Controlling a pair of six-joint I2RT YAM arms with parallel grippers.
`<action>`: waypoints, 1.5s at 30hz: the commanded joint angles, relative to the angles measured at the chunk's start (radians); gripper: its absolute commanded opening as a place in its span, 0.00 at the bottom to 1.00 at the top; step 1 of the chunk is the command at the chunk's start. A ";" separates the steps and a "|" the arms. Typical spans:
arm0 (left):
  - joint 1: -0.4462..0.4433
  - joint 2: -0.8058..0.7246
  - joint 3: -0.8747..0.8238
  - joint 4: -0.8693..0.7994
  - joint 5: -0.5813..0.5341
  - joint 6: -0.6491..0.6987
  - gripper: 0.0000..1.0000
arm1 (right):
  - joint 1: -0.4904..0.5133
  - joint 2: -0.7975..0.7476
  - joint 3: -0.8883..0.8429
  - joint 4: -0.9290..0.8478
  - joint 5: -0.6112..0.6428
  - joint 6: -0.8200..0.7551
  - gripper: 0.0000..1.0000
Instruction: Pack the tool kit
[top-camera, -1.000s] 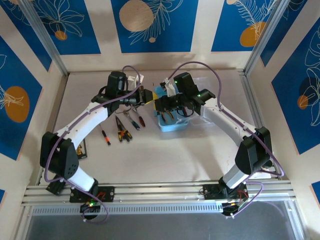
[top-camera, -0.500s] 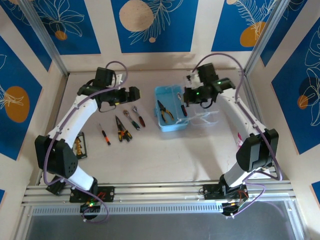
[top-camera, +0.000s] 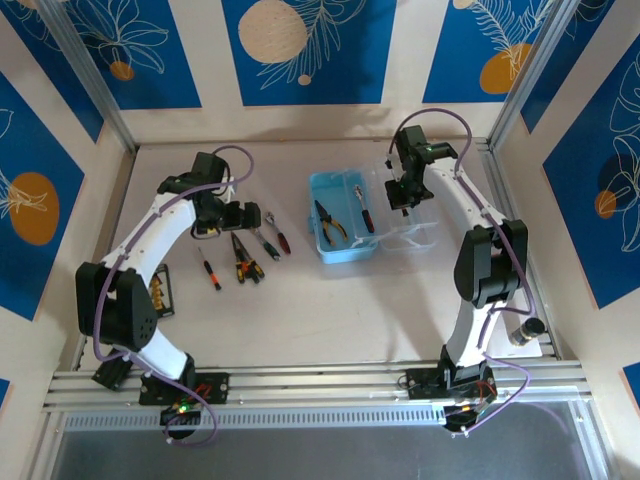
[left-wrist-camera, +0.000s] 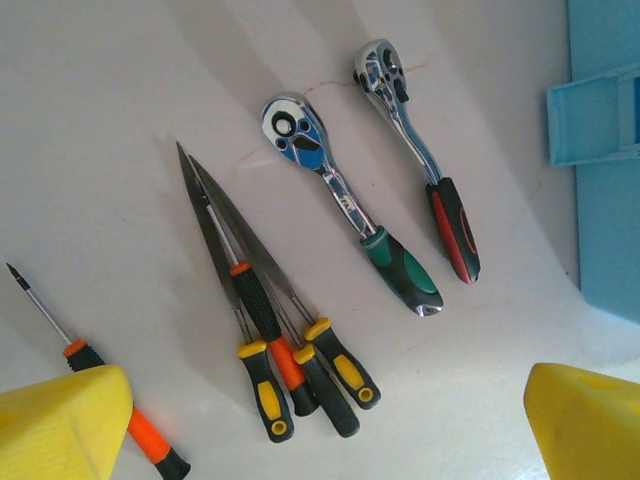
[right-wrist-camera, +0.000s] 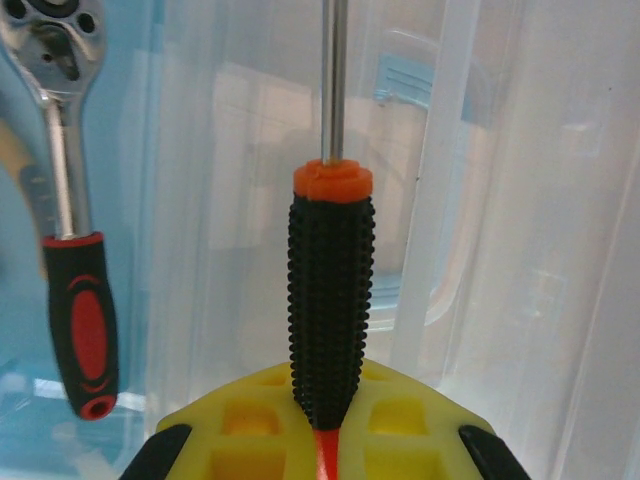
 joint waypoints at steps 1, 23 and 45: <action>0.002 -0.003 -0.012 -0.011 -0.010 0.020 1.00 | 0.003 0.008 0.045 -0.006 0.023 -0.032 0.04; 0.003 0.034 -0.055 -0.001 -0.031 -0.008 1.00 | 0.053 -0.118 0.087 -0.072 -0.006 0.008 0.99; -0.005 0.091 -0.333 0.170 0.006 -0.094 0.61 | 0.178 -0.306 -0.180 0.001 -0.142 0.142 0.99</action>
